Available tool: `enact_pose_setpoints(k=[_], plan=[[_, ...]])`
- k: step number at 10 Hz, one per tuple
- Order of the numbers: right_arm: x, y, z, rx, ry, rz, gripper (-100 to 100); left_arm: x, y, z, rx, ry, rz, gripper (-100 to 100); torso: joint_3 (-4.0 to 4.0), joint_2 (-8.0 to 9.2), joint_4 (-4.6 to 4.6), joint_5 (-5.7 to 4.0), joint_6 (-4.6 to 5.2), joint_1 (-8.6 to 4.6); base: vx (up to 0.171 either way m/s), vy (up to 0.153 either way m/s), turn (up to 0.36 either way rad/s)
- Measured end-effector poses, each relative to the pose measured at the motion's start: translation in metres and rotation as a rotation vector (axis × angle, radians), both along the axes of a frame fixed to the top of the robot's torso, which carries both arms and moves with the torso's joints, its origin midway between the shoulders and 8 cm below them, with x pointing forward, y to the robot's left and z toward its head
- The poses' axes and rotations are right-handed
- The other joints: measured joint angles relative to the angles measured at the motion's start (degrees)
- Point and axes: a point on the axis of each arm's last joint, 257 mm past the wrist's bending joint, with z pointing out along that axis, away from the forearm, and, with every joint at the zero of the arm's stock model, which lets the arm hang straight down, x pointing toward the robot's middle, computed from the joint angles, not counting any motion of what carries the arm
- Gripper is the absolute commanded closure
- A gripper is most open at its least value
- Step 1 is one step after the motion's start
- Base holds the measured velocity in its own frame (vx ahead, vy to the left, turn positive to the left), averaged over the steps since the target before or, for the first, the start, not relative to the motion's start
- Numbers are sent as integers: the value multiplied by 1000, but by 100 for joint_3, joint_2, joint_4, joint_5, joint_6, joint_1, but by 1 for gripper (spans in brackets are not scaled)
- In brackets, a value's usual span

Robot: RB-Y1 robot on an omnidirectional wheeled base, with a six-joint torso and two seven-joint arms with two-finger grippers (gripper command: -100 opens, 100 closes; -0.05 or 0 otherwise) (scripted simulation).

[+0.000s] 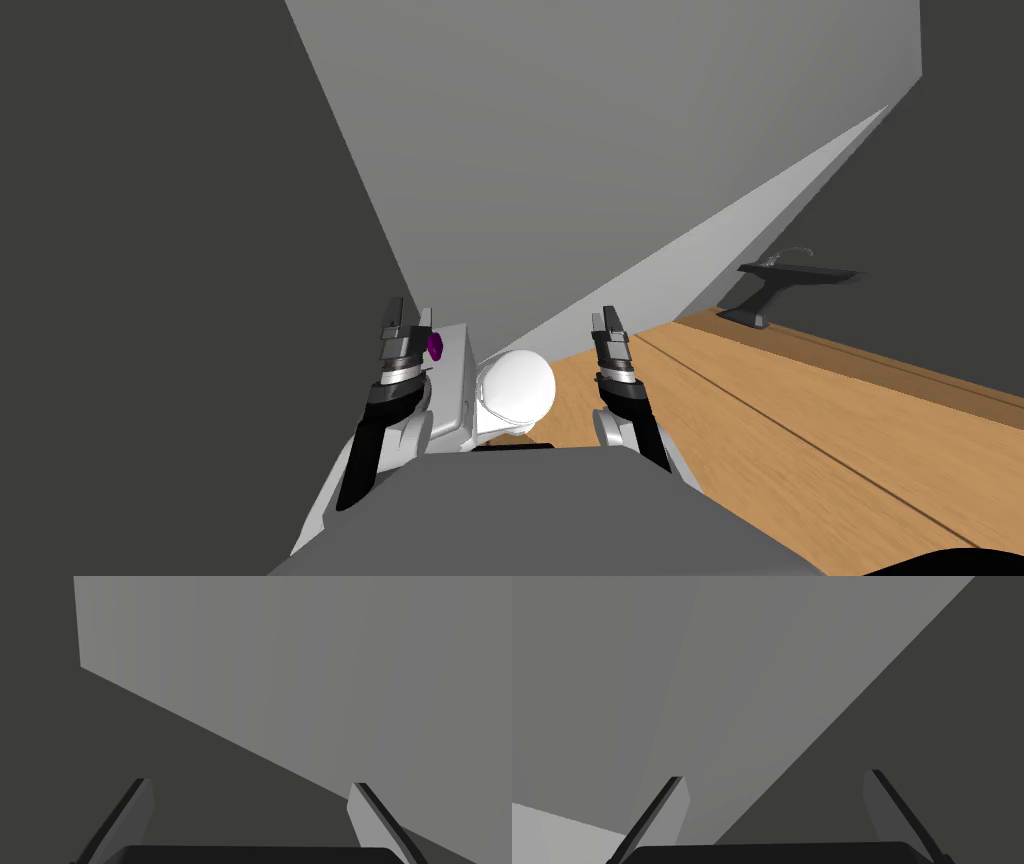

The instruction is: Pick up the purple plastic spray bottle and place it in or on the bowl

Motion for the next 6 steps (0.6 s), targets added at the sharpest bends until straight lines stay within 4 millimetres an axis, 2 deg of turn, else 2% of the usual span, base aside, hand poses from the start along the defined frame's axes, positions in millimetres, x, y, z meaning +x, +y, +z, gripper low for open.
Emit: enact_pose_setpoints(k=[2,6], plan=[[0,0,0,0,0,0,0,2,-2,-5,46,24,-1,-100,1,3,0,-4,-1,-18,-7,-73,115],[0,0,0,0,0,0,0,11,-6,-32,197,130,23,-100,-1,-3,0,-10,-1,-47,-3,-122,118]])
